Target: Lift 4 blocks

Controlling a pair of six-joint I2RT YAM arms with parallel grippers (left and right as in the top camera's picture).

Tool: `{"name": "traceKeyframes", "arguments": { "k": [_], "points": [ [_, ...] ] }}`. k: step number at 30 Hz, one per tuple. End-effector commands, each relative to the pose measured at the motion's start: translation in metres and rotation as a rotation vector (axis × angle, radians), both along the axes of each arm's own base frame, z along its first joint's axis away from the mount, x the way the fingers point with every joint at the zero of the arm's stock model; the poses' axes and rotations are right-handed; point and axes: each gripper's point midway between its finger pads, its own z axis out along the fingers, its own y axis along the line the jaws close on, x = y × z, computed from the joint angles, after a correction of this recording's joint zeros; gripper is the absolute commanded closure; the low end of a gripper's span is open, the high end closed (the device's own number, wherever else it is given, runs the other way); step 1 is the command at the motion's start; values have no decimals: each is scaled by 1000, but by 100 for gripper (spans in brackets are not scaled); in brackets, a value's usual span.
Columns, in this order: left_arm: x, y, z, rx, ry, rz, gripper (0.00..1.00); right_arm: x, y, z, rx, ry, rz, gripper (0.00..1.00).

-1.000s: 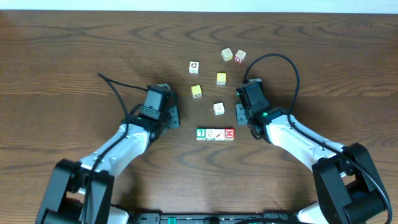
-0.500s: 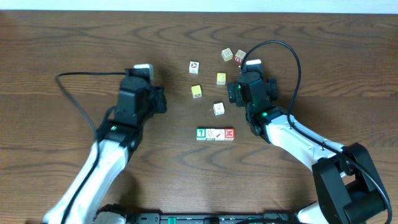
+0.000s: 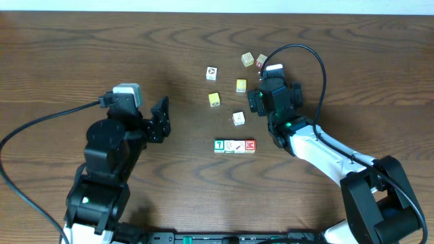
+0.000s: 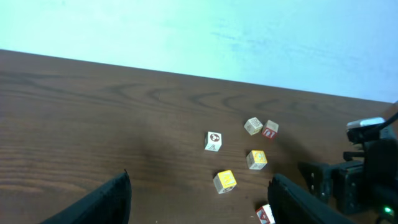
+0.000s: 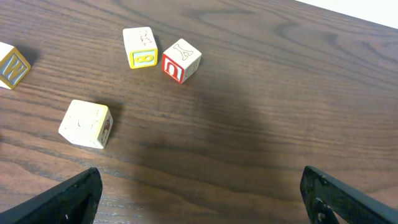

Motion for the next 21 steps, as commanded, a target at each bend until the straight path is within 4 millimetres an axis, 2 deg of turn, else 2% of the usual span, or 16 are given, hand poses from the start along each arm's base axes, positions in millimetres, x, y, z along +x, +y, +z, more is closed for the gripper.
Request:
{"name": "traceKeyframes", "arguments": {
  "k": [1, 7, 11, 18, 21],
  "points": [
    [-10, 6, 18, 4, -47, 11, 29, 4, -7, 3, -15, -8, -15, 1],
    [-18, 8, 3, 21, 20, 13, 29, 4, -7, 3, -15, -8, -15, 1],
    [-18, 8, 4, 21, 17, 13, 29, 4, -7, 3, -15, -8, -15, 1],
    [-14, 5, 22, 1, -59, 1, 28, 4, -7, 3, -15, -8, -15, 1],
    [-23, 7, 39, 29, -138, -10, 28, 4, -7, 3, -15, -8, -15, 1]
  ]
}}
